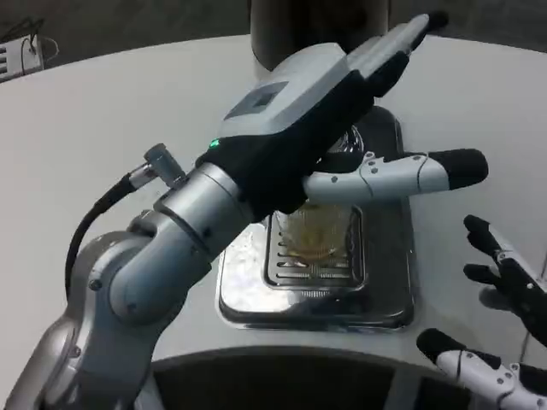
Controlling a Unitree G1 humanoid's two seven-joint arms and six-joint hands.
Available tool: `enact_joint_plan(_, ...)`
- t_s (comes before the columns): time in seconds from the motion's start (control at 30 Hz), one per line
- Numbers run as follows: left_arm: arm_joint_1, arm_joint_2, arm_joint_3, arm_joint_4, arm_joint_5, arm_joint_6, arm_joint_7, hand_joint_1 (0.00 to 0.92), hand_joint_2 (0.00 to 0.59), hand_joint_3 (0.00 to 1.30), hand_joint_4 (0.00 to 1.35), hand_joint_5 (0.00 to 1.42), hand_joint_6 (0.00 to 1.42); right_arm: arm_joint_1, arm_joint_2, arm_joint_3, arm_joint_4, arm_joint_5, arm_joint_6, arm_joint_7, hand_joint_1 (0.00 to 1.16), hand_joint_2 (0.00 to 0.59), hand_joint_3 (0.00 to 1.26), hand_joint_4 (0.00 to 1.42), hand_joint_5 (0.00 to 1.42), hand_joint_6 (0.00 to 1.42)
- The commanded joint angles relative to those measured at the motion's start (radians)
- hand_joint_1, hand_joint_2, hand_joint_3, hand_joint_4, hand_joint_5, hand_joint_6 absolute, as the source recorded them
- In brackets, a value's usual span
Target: Grasp the cup under the faucet to collect the drink, then remove the cup.
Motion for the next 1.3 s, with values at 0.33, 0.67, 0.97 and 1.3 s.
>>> enact_joint_plan(0.33,0.023,0.019,0.018,-0.009,0.014,0.039,-0.064,0.0,0.014,0.0,0.0,0.0,0.12,-0.15,0.035,0.163,0.229,-0.067,-0.058,-0.183,0.73,0.24,0.0,0.01,0.1,0.13)
enact_joint_plan(0.67,0.008,0.032,0.036,-0.034,0.02,0.054,-0.088,0.0,0.005,0.0,0.0,0.0,0.11,-0.294,0.086,0.245,0.37,-0.123,-0.059,-0.297,0.8,0.218,0.0,0.0,0.09,0.13)
enact_joint_plan(0.97,-0.011,0.046,0.05,-0.051,0.024,0.068,-0.104,0.0,0.001,0.0,0.0,0.0,0.1,-0.408,0.115,0.272,0.449,-0.12,-0.05,-0.34,0.8,0.219,0.0,0.0,0.08,0.12)
enact_joint_plan(1.3,-0.029,0.061,0.054,-0.054,0.031,0.083,-0.125,0.0,0.0,0.0,0.0,0.0,0.09,-0.515,0.139,0.301,0.53,-0.109,-0.046,-0.351,0.82,0.215,0.0,0.0,0.07,0.11)
